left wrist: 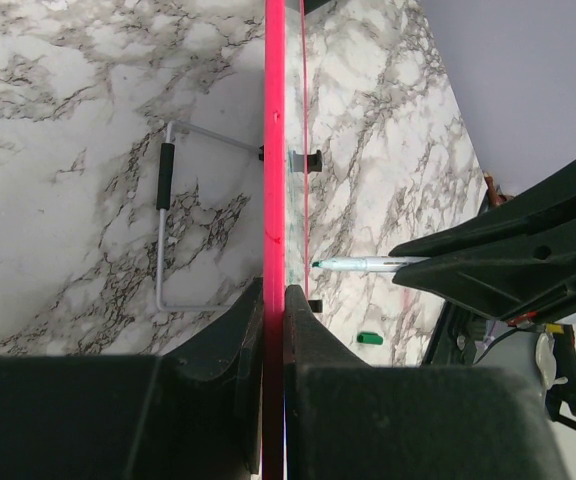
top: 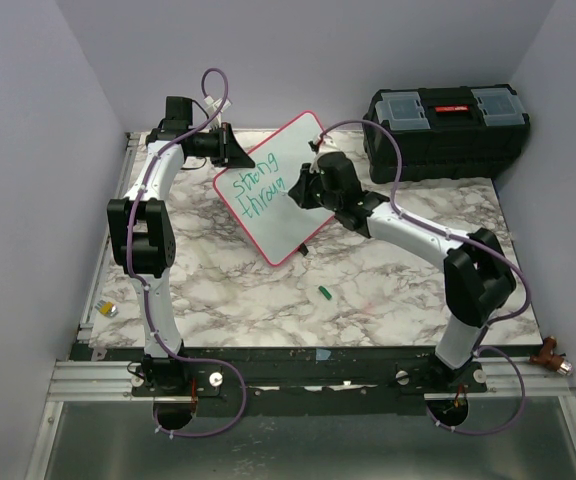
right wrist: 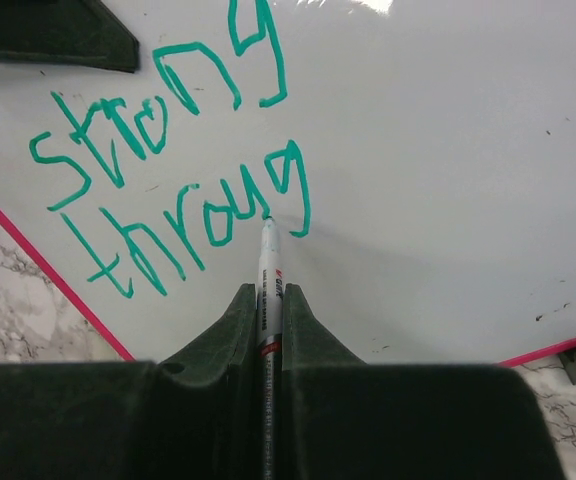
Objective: Write a sentence on the whiteboard
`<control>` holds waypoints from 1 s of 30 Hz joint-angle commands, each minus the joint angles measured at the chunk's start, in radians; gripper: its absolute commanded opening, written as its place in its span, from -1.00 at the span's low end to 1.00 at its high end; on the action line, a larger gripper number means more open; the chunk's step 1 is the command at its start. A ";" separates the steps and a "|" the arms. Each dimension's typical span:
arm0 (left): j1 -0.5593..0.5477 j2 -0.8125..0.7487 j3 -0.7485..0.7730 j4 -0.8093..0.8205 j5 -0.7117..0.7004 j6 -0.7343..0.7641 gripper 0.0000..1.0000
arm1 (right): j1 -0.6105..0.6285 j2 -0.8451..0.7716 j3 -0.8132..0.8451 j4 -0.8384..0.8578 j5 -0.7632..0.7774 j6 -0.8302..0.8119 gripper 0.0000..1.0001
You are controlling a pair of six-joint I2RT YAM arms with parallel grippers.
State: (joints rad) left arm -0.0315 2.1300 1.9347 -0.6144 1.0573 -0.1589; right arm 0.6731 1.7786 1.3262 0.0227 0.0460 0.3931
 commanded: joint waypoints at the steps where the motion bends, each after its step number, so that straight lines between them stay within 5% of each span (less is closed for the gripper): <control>1: -0.025 -0.027 -0.010 0.012 0.001 0.060 -1.00 | 0.003 -0.090 -0.009 0.051 0.043 0.000 -0.99; 16: -0.036 -0.086 -0.059 0.067 0.043 0.021 -1.00 | 0.002 -0.285 -0.117 0.049 0.130 -0.123 -0.99; 30: -0.057 -0.204 -0.183 0.130 -0.093 -0.065 -1.00 | -0.013 -0.217 -0.134 0.137 0.016 -0.105 -0.99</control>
State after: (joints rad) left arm -0.0605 1.9965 1.7973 -0.5251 0.9905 -0.1986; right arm 0.6716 1.5360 1.1942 0.1104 0.1127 0.2951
